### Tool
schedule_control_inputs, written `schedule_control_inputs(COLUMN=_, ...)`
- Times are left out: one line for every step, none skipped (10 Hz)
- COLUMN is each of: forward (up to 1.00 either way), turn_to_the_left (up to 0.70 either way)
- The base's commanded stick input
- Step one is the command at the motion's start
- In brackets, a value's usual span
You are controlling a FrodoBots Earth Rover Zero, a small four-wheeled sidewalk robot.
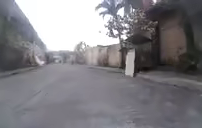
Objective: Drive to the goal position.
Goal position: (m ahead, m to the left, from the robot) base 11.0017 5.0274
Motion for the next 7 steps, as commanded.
schedule_control_inputs(forward=1.00, turn_to_the_left=0.00)
schedule_control_inputs(forward=1.00, turn_to_the_left=0.00)
schedule_control_inputs(forward=1.00, turn_to_the_left=0.00)
schedule_control_inputs(forward=1.00, turn_to_the_left=0.00)
schedule_control_inputs(forward=1.00, turn_to_the_left=0.00)
schedule_control_inputs(forward=1.00, turn_to_the_left=0.00)
schedule_control_inputs(forward=1.00, turn_to_the_left=0.00)
